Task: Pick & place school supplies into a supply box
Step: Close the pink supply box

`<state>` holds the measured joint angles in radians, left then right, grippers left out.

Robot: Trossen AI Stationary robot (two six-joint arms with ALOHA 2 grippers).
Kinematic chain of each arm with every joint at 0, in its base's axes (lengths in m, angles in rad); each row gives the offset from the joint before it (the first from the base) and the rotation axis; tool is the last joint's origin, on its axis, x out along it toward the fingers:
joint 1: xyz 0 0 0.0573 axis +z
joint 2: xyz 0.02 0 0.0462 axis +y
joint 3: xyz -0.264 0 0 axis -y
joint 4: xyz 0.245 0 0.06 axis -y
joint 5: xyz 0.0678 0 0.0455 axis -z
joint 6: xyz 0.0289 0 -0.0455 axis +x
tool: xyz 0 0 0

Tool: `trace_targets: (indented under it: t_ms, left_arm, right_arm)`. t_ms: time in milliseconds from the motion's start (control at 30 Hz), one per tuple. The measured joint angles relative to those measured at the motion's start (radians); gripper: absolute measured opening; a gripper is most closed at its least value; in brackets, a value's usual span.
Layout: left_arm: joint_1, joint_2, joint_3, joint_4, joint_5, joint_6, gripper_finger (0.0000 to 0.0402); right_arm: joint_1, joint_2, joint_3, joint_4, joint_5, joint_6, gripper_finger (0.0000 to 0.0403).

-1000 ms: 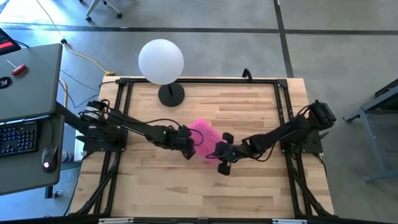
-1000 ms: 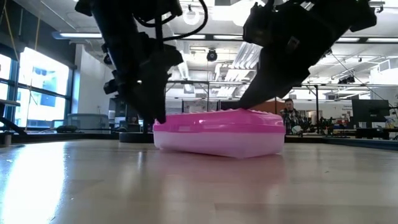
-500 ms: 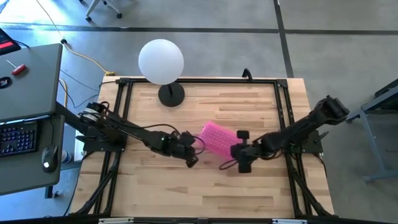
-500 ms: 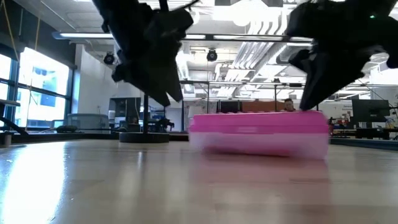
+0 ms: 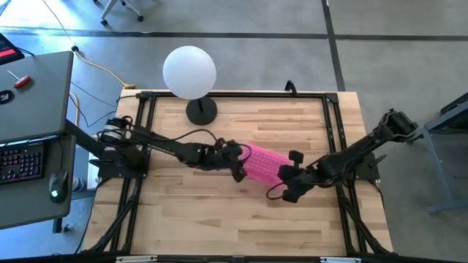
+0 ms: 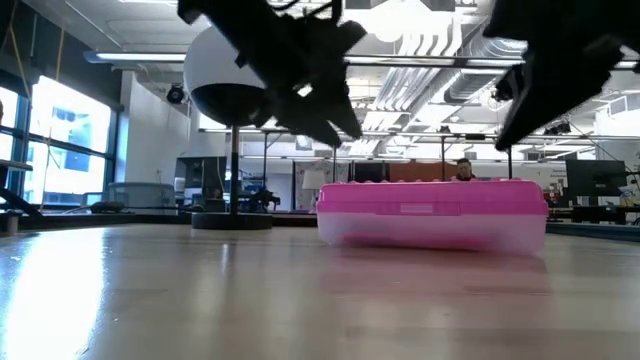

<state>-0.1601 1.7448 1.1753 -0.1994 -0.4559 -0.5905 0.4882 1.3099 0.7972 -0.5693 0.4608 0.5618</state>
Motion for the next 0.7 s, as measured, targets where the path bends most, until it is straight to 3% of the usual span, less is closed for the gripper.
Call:
trace_targets:
  t_ms: [333, 700]
  left_arm:
    - [0.095, 0.110, 0.001, 0.010, 0.117, 0.019, 0.0207]
    - [0.049, 0.128, 0.003, 0.005, 0.072, -0.015, 0.0207]
  right_arm:
    - [0.012, 0.013, -0.143, 0.095, 0.048, 0.184, 0.0000]
    - [-0.143, 0.012, -0.177, 0.072, 0.093, 0.056, 0.0000]
